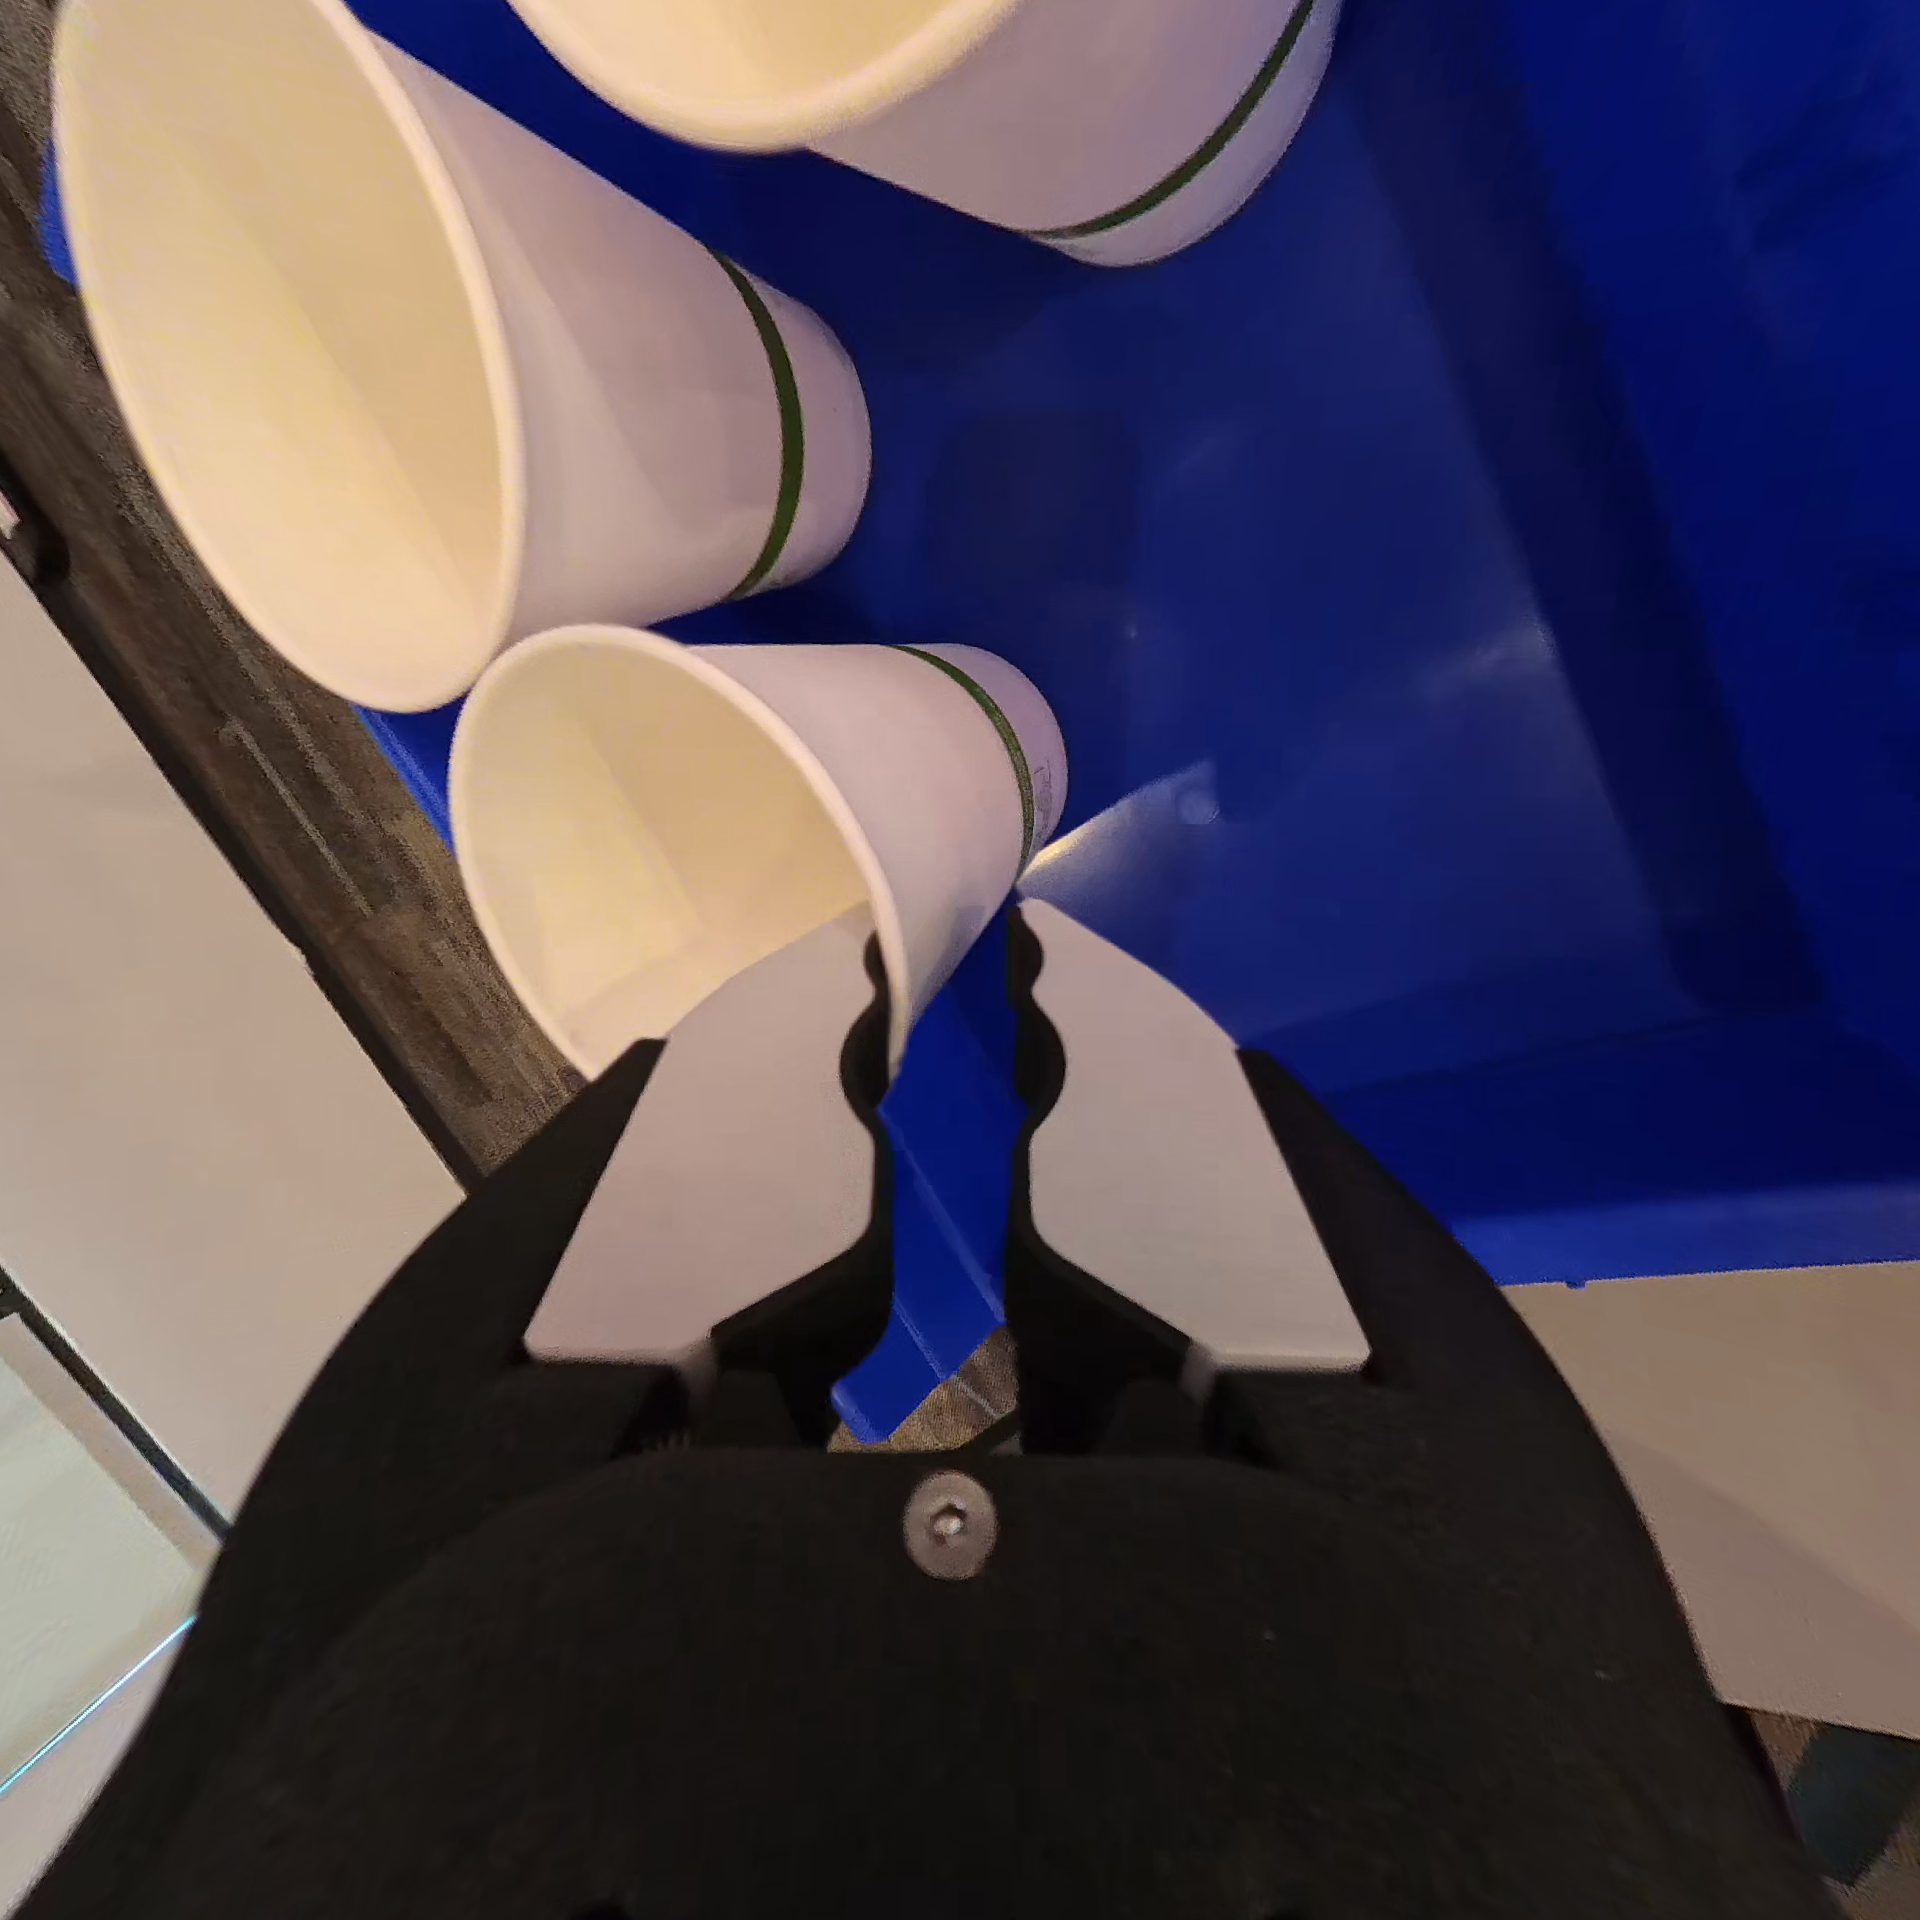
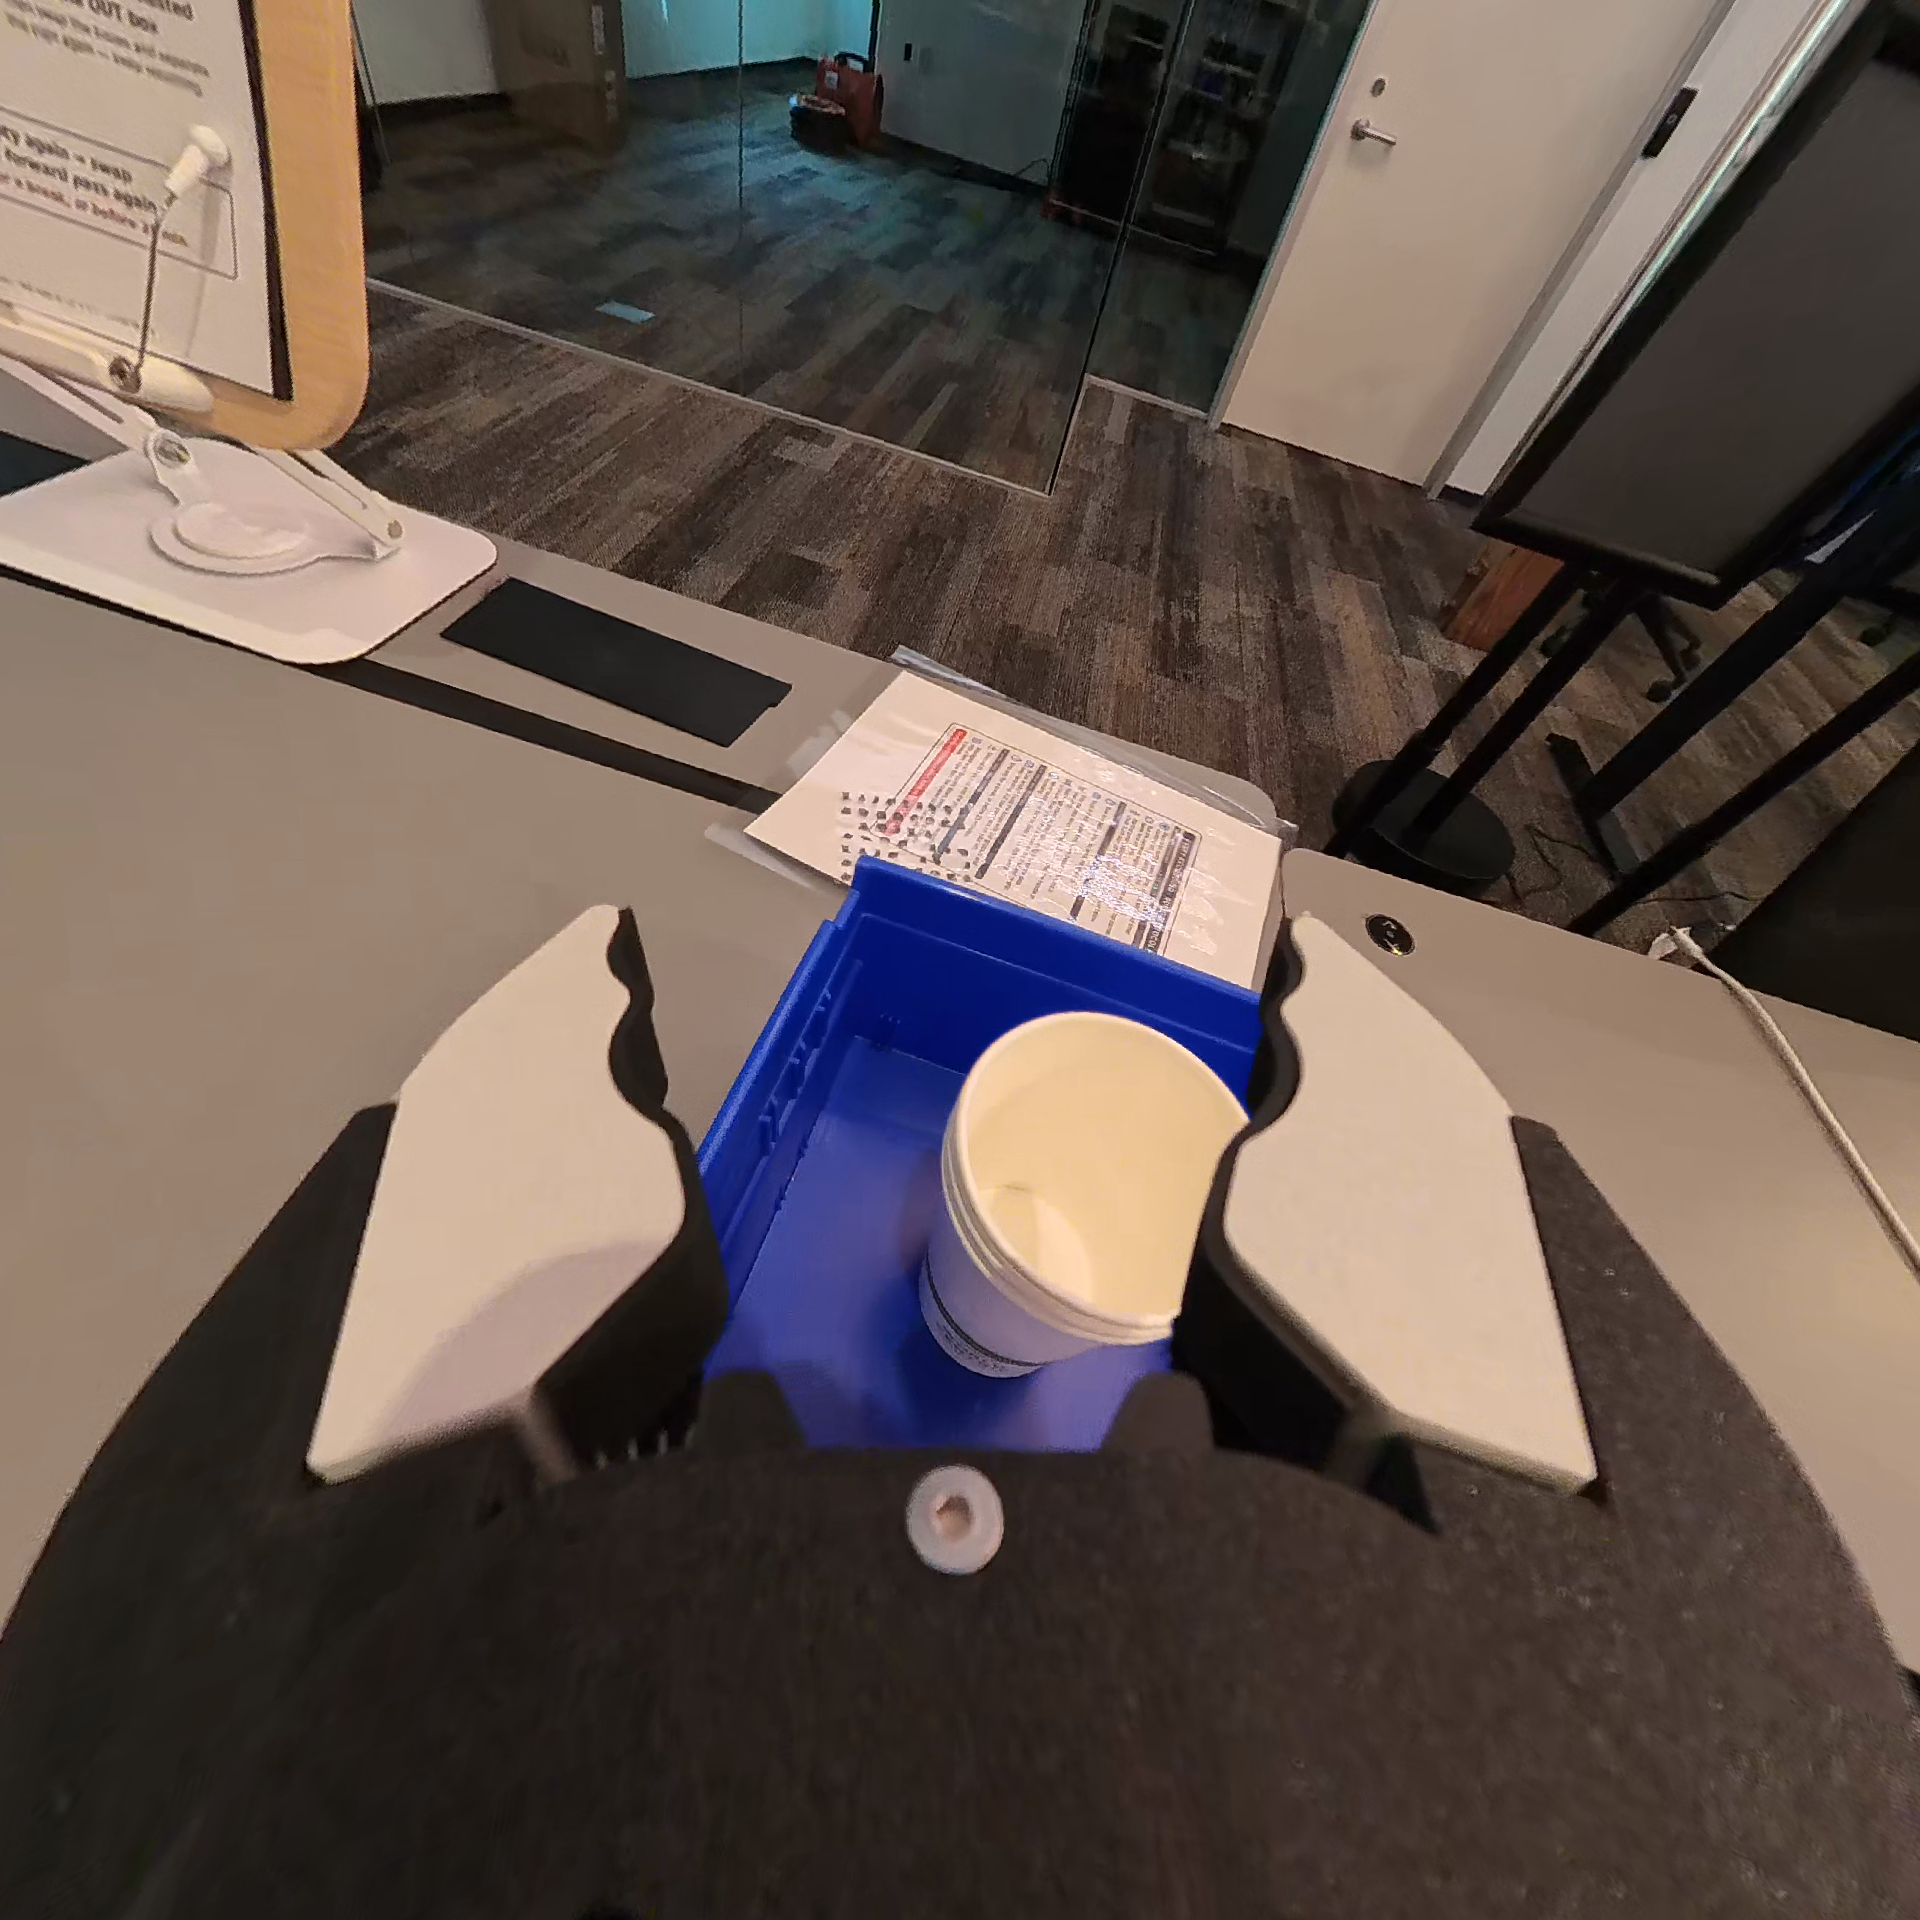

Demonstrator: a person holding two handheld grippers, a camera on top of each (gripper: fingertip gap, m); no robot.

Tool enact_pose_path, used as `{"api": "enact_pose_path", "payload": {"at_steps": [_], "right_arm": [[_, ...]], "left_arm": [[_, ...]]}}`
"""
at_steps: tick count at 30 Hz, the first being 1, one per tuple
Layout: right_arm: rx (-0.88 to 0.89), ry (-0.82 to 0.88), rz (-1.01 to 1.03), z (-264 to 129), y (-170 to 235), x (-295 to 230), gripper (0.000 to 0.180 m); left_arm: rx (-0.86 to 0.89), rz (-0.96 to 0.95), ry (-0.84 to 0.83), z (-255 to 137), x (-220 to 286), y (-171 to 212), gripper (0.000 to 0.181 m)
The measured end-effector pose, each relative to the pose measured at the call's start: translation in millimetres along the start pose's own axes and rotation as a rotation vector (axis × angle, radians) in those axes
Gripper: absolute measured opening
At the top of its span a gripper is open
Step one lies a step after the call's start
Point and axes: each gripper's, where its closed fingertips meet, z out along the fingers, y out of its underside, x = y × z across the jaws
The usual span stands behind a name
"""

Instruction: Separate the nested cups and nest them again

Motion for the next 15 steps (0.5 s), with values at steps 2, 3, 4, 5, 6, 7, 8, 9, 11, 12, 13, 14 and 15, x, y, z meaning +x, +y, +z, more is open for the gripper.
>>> {"api": "enact_pose_path", "payload": {"at_steps": [2, 3, 4, 5, 6, 7, 8, 9, 11, 12, 13, 14, 15], "right_arm": [[-0.019, -0.001, -0.017, 2.3, 1.8, -2.1, 0.11], [-0.03, 0.003, -0.026, 2.6, 2.9, -2.0, 0.11], [-0.035, 0.008, -0.032, 2.4, 3.6, -1.6, 0.11], [-0.034, 0.009, -0.034, 2.0, 3.4, -1.3, 0.11], [-0.026, 0.008, -0.031, 1.3, 2.5, -1.1, 0.11], [-0.015, 0.005, -0.023, 0.5, 1.4, -0.8, 0.11], [-0.003, 0.002, -0.013, -0.3, 0.2, -0.2, 0.109], [0.007, -0.002, -0.004, -1.0, -0.3, 0.3, 0.109], [0.011, -0.008, 0.008, -2.2, 0.5, 1.3, 0.109], [0.011, -0.007, 0.009, -2.8, 0.6, 2.0, 0.109], [0.015, -0.006, 0.009, -3.6, -0.3, 2.4, 0.109], [0.022, -0.01, 0.011, -4.4, -2.1, 1.5, 0.108], [0.031, -0.019, 0.01, -5.4, -5.2, -0.9, 0.108]], "left_arm": [[0.0, 0.009, -0.001, 2.5, 1.6, 1.2, 0.011], [0.008, 0.012, 0.002, 2.3, 2.9, 0.6, 0.01], [0.009, 0.017, 0.007, 1.8, 4.5, 0.9, 0.009], [0.007, 0.025, 0.02, 1.0, 7.5, 2.1, 0.005], [0.0, 0.035, 0.037, 0.3, 11.2, 4.1, 0.001], [-0.01, 0.046, 0.045, -0.6, 13.9, 6.9, 0.001], [-0.02, 0.059, 0.054, -2.1, 16.7, 10.0, 0.001], [-0.024, 0.069, 0.068, -4.5, 20.2, 12.7, 0.001], [-0.017, 0.083, 0.081, -13.1, 24.5, 17.0, 0.0], [-0.004, 0.091, 0.081, -19.7, 25.6, 18.3, 0.0], [0.014, 0.101, 0.081, -28.0, 26.6, 19.8, 0.0], [0.033, 0.112, 0.076, -38.2, 26.9, 20.9, 0.0], [0.056, 0.125, 0.068, -50.4, 26.7, 21.6, 0.0]]}}
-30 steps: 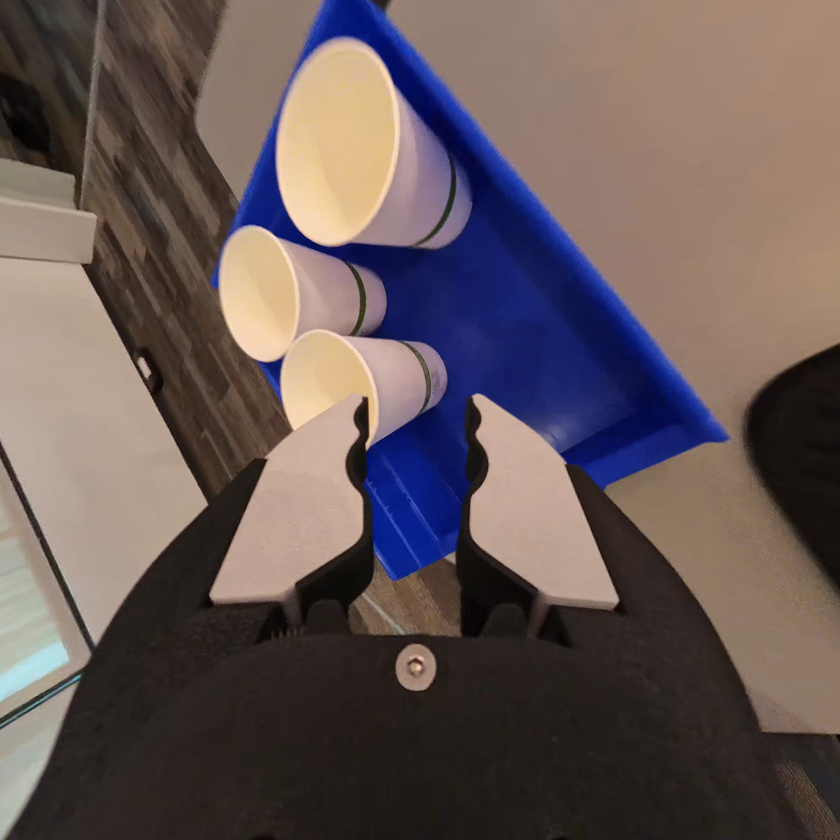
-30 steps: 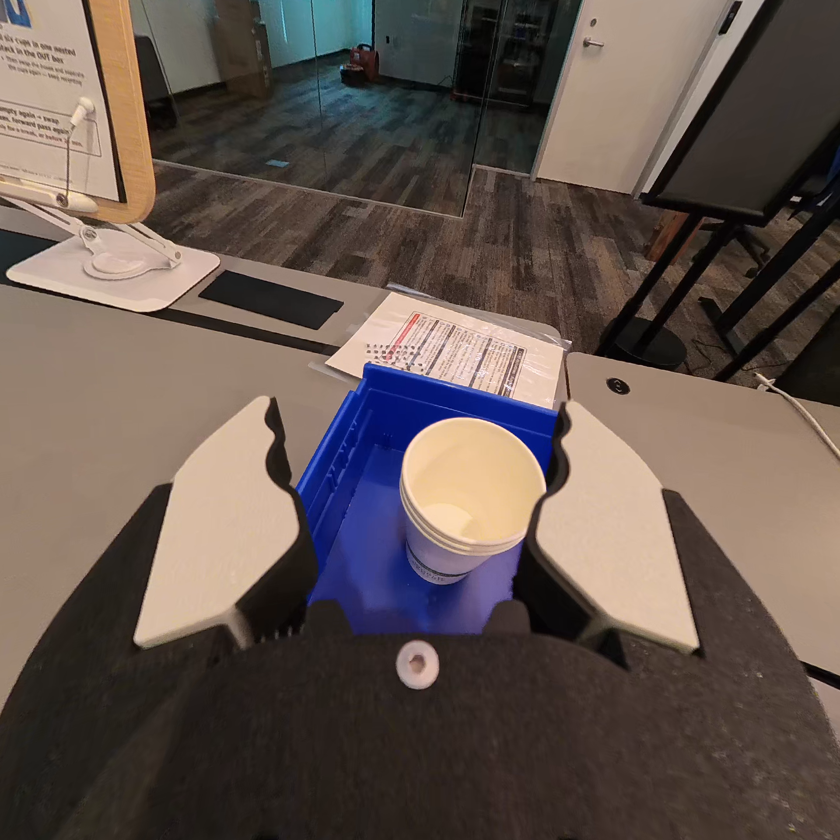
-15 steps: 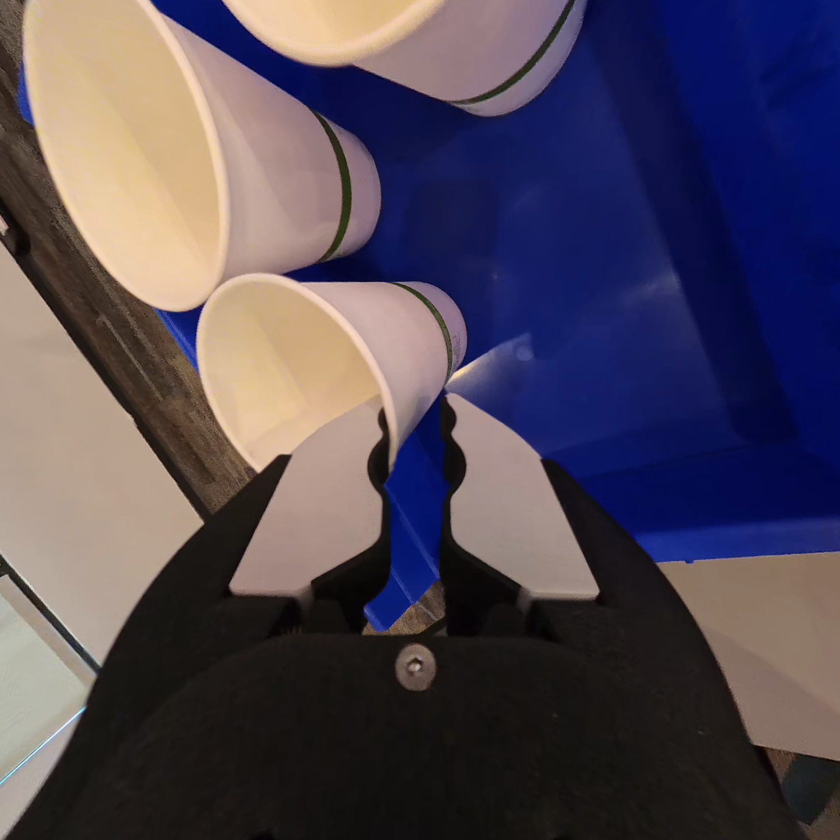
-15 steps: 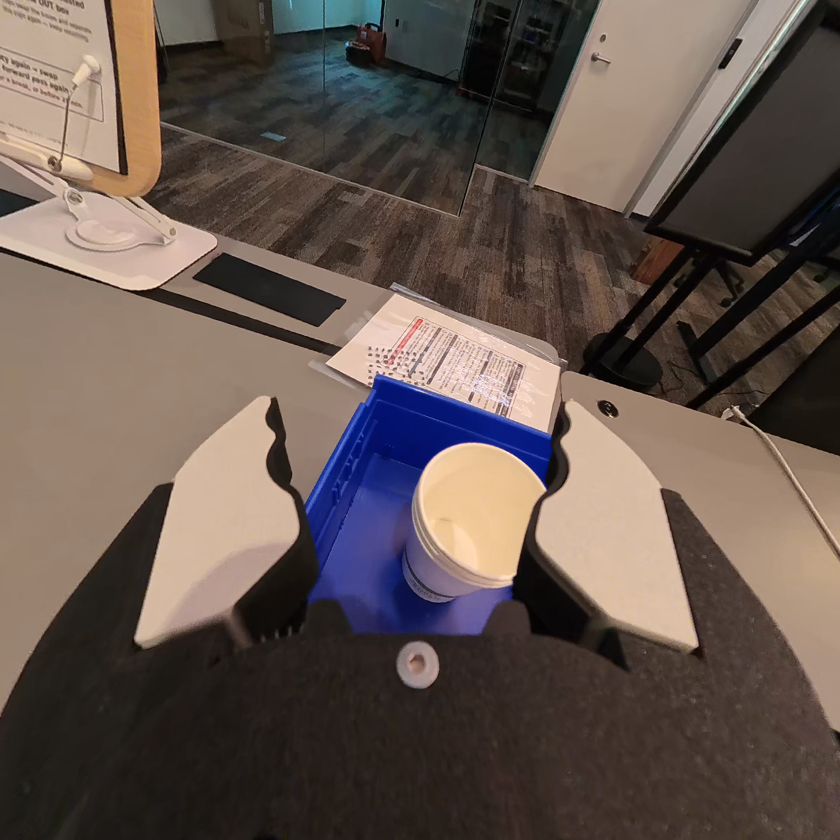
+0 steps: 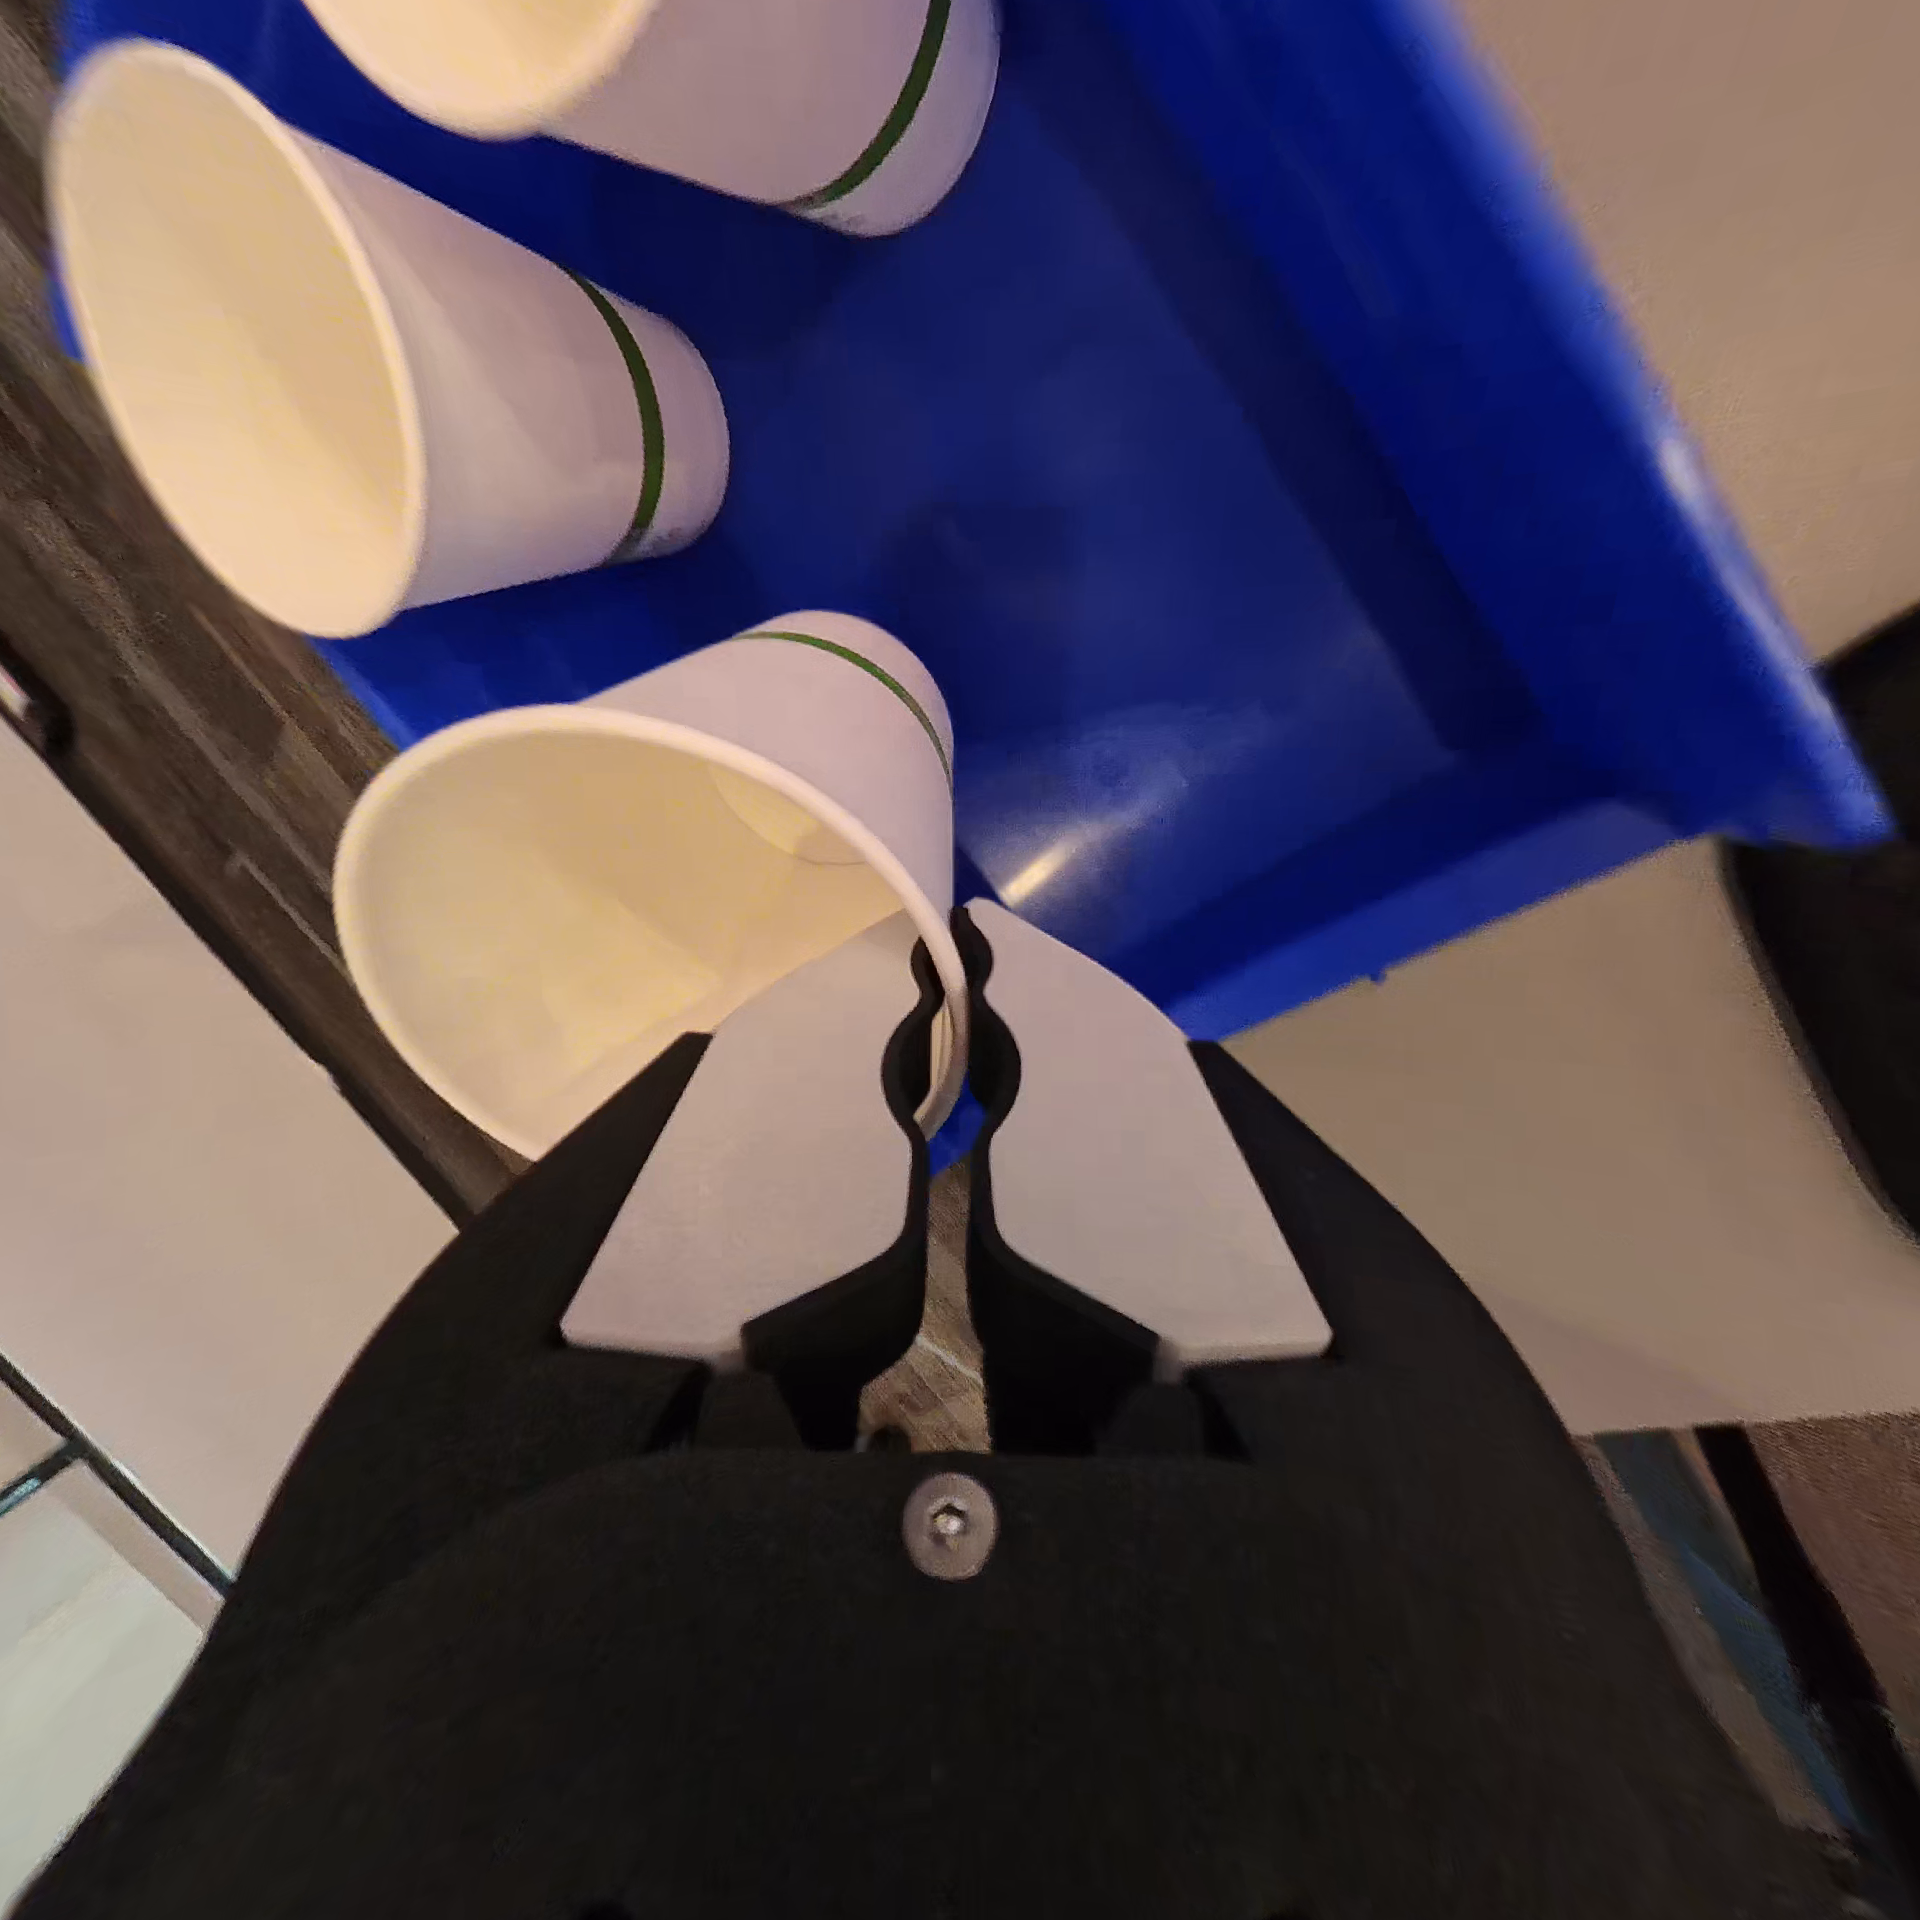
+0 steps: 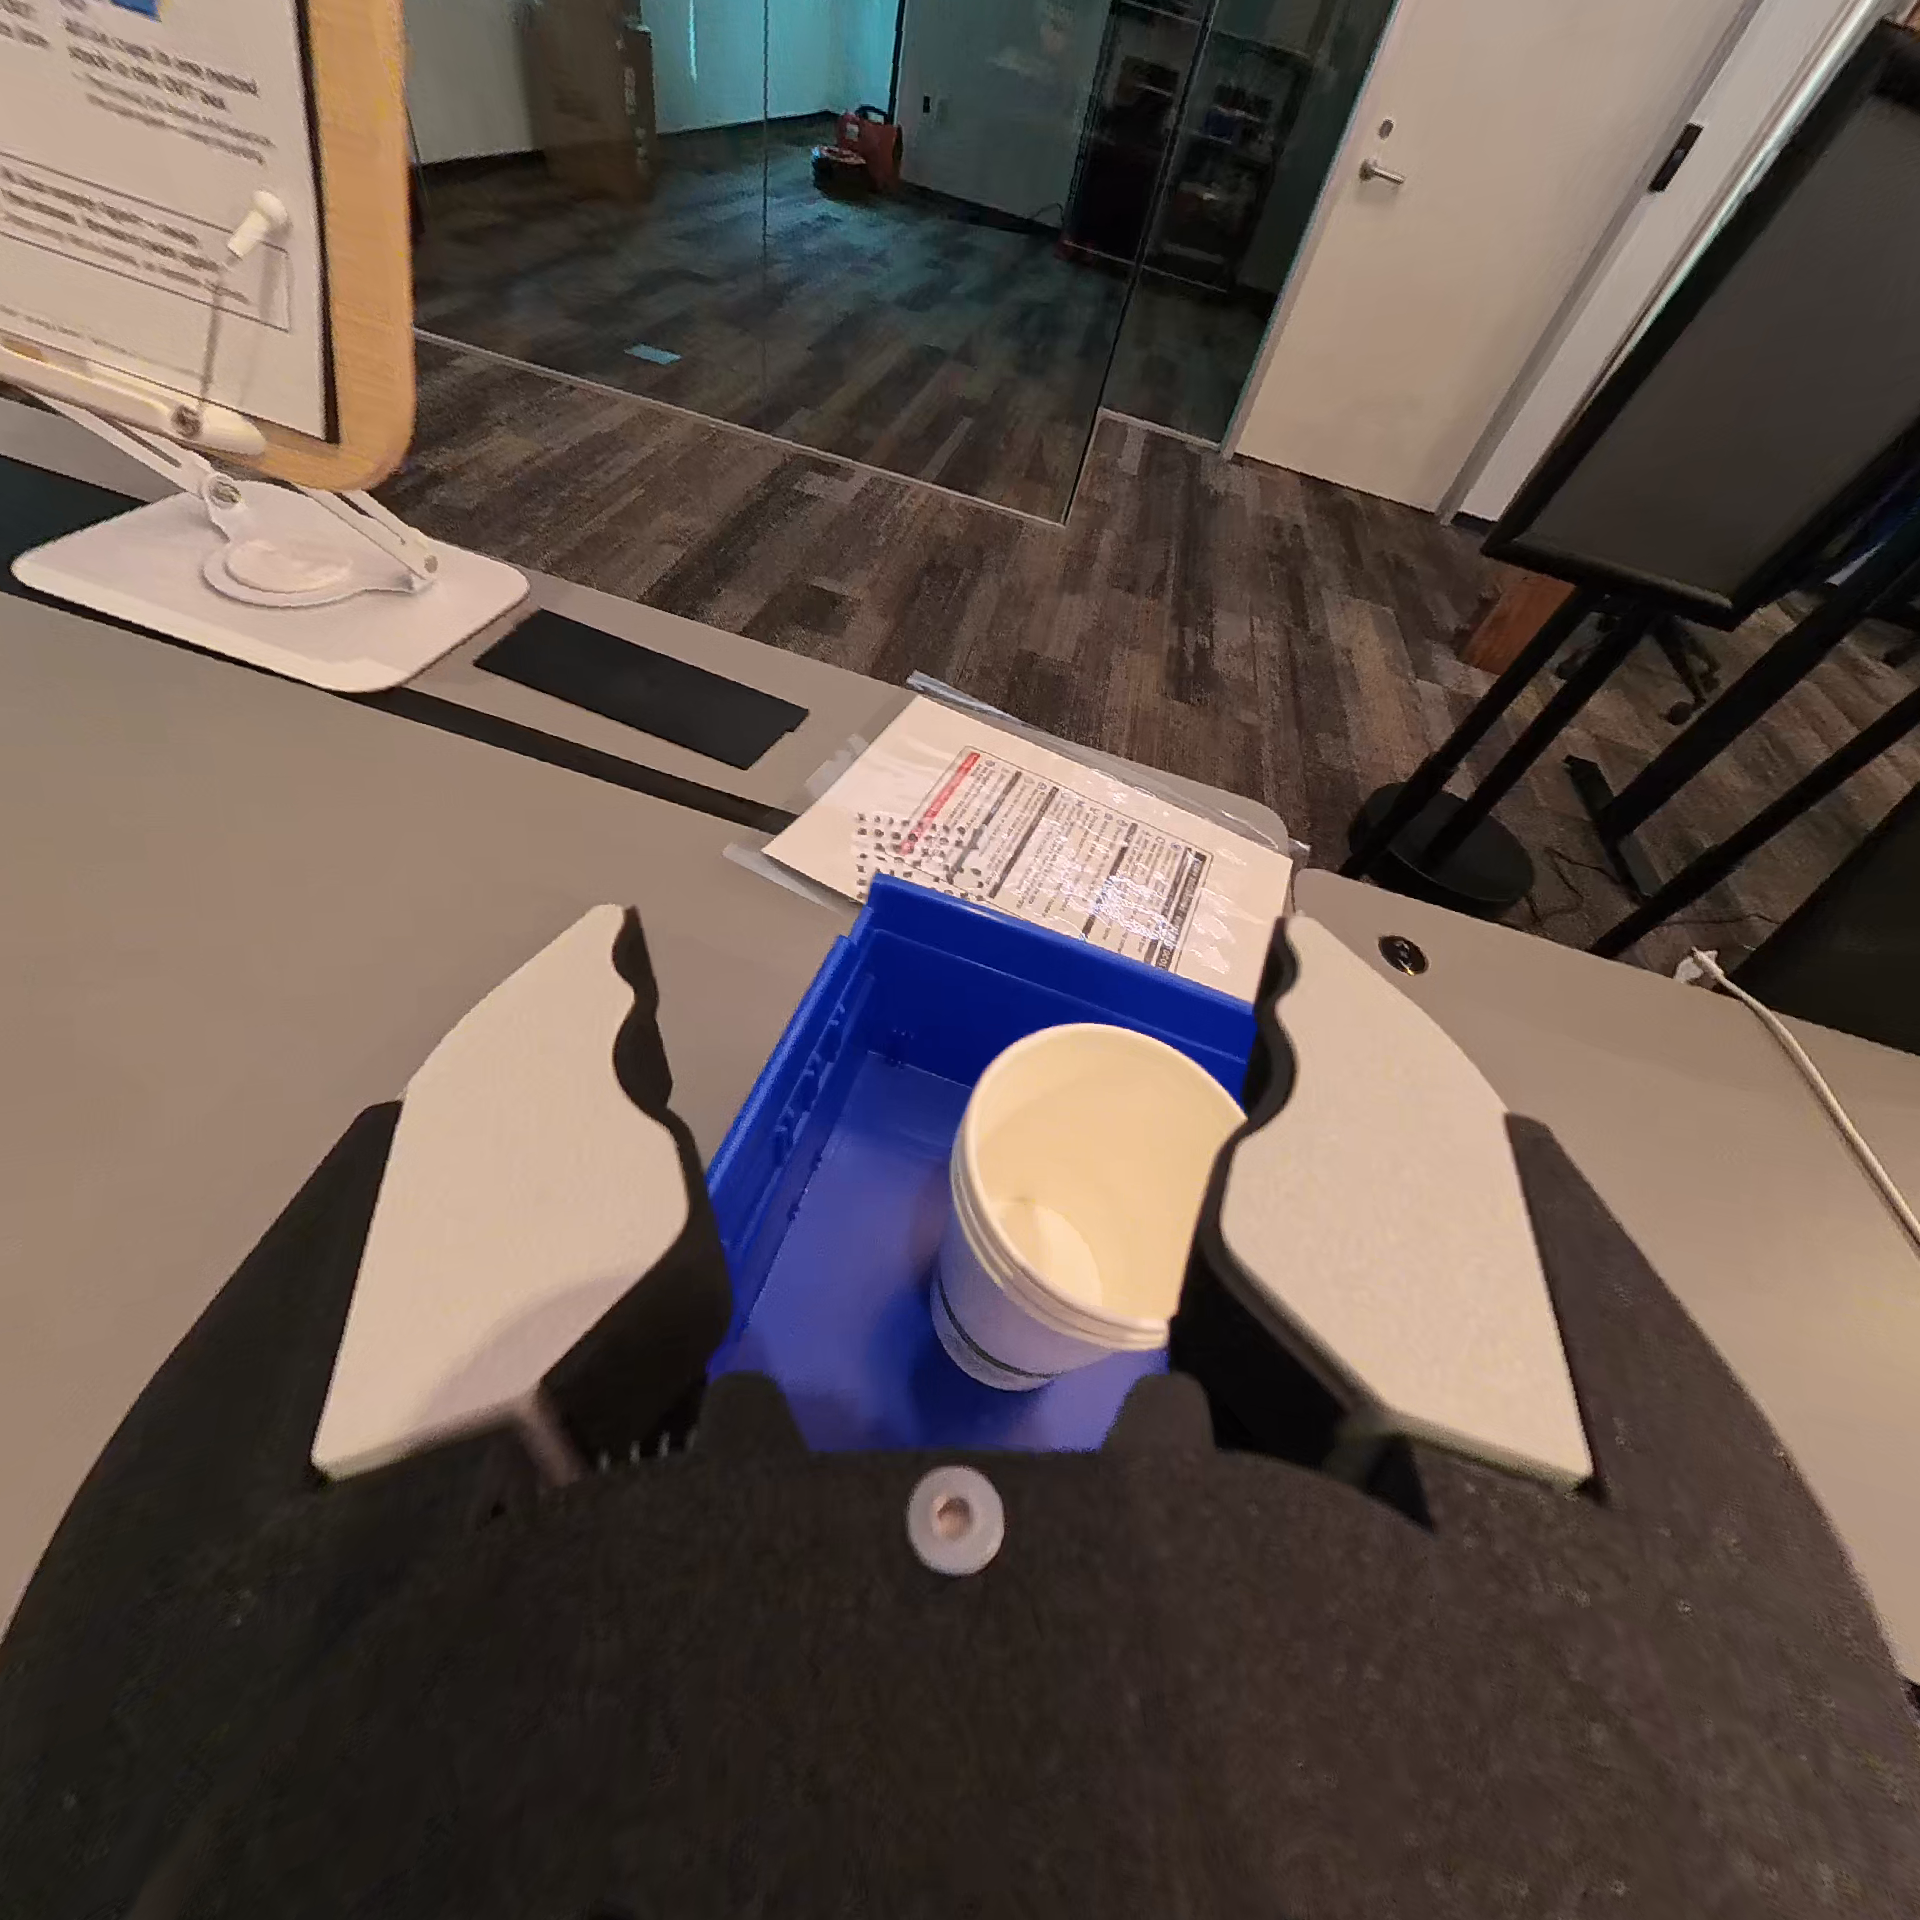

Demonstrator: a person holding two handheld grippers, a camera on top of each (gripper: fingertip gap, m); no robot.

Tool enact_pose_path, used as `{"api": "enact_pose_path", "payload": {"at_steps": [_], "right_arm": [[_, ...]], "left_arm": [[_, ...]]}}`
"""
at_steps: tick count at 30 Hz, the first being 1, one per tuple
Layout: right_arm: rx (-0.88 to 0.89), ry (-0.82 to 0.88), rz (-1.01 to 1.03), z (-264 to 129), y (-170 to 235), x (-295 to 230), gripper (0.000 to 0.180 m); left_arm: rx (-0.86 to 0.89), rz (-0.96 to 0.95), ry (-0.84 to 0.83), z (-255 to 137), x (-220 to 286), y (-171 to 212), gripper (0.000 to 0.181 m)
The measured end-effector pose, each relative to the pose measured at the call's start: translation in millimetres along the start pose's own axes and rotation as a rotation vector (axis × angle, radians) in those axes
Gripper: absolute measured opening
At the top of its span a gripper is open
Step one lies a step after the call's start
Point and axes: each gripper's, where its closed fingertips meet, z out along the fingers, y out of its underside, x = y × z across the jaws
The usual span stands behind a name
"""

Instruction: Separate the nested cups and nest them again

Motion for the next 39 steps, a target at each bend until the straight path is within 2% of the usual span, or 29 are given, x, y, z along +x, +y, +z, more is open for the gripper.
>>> {"api": "enact_pose_path", "payload": {"at_steps": [3, 6, 8, 11, 14, 16, 20, 24, 30, 34, 36, 39], "right_arm": [[0.057, -0.049, -0.022, -4.0, -20.2, -16.8, 0.106], [0.171, -0.203, -0.066, -11.2, -57.2, -62.5, 0.104], [0.276, -0.382, -0.114, -21.9, -86.6, -112.6, 0.103], [0.433, -0.747, -0.183, -54.2, -122.0, -206.4, 0.1], [0.488, -1.13, -0.233, -93.1, -131.8, -296.9, 0.094], [0.459, -1.294, -0.281, -106.5, -125.0, -344.5, 0.094], [0.351, -1.368, -0.348, -96.5, -104.8, -399.9, 0.098], [0.283, -1.471, -0.291, -95.6, -94.0, -425.5, 0.101], [0.197, -1.513, -0.354, -90.9, -71.3, -447.4, 0.105], [0.148, -1.585, -0.349, -95.2, -61.5, -458.0, 0.099], [0.143, -1.601, -0.38, -96.6, -57.0, -460.7, 0.091], [0.118, -1.622, -0.386, -97.9, -52.1, -462.7, 0.091]], "left_arm": [[0.11, 0.063, -0.011, -50.5, 8.7, -11.4, 0.0], [0.284, 0.171, 0.008, -114.8, 35.3, -47.0, 0.0], [0.414, 0.271, 0.067, -156.6, 71.2, -79.3, 0.0], [0.541, 0.494, 0.154, -201.1, 142.2, -120.7, 0.0], [0.57, 0.705, 0.188, -219.3, 209.0, -149.8, 0.0], [0.58, 0.814, 0.186, -224.1, 244.4, -166.6, 0.0], [0.61, 0.97, 0.193, -230.8, 298.1, -190.0, 0.0], [0.612, 1.067, 0.203, -233.2, 329.3, -200.2, 0.0], [0.62, 1.147, 0.212, -237.2, 351.3, -205.5, 0.0], [0.629, 1.173, 0.216, -239.0, 360.1, -206.4, 0.0], [0.616, 1.188, 0.209, -236.9, 362.1, -205.7, 0.0], [0.598, 1.197, 0.223, -233.8, 364.1, -202.5, 0.0]]}}
